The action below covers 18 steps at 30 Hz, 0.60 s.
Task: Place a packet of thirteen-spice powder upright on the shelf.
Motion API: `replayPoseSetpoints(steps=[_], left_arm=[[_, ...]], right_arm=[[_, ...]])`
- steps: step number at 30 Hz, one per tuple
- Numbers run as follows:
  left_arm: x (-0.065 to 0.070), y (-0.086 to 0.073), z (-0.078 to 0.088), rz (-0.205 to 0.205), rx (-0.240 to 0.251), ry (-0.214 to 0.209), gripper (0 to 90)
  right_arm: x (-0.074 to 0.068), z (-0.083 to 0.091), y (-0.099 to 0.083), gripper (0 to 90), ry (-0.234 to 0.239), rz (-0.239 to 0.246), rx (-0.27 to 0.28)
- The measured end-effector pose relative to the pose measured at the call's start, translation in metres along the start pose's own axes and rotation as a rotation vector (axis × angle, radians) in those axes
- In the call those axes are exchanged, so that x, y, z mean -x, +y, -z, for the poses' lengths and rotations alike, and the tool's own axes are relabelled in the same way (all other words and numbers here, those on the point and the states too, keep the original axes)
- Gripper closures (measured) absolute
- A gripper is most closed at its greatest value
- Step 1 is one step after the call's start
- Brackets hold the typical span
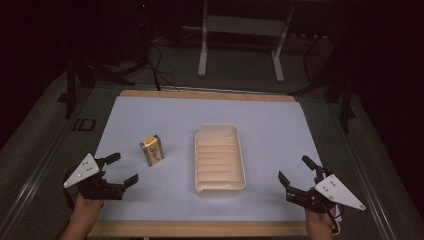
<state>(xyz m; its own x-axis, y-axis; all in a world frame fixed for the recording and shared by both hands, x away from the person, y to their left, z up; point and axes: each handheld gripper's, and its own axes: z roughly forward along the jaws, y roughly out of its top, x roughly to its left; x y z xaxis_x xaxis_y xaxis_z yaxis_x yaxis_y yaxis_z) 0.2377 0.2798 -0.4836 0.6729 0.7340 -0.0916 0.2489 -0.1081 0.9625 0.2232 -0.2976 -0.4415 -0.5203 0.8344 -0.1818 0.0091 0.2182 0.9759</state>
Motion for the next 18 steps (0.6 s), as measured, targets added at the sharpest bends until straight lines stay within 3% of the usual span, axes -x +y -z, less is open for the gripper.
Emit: replayPoseSetpoints(steps=[6,7,8,9,10,11,14,18], left_arm=[[0.002,0.004,-0.003,0.005,-0.01,-0.038,0.3],[0.002,0.006,-0.002,-0.001,-0.015,-0.047,0.3],[0.001,0.008,-0.002,-0.002,-0.011,-0.063,0.3],[0.001,0.009,-0.002,0.0,-0.011,-0.087,0.3],[-0.002,0.011,-0.002,0.002,-0.023,-0.133,0.3],[-0.003,0.011,-0.003,-0.01,-0.03,-0.147,0.3],[-0.005,0.014,-0.004,-0.023,-0.059,-0.161,0.3],[-0.007,0.013,-0.004,-0.03,-0.08,-0.156,0.3]], right_arm=[[-0.002,-0.001,0.003,14.0,0.009,0.006,-0.007],[-0.002,-0.003,0.005,14.0,0.03,0.014,-0.009],[-0.002,-0.003,0.005,14.0,0.03,0.014,-0.009],[-0.002,-0.003,0.005,14.0,0.039,0.045,-0.028],[-0.002,-0.002,0.003,14.0,0.04,0.044,-0.031],[-0.002,-0.002,0.001,14.0,0.045,0.036,-0.034],[-0.001,-0.001,-0.004,14.0,0.04,0.013,-0.038],[0.0,0.0,-0.004,14.0,0.031,0.029,-0.03]])
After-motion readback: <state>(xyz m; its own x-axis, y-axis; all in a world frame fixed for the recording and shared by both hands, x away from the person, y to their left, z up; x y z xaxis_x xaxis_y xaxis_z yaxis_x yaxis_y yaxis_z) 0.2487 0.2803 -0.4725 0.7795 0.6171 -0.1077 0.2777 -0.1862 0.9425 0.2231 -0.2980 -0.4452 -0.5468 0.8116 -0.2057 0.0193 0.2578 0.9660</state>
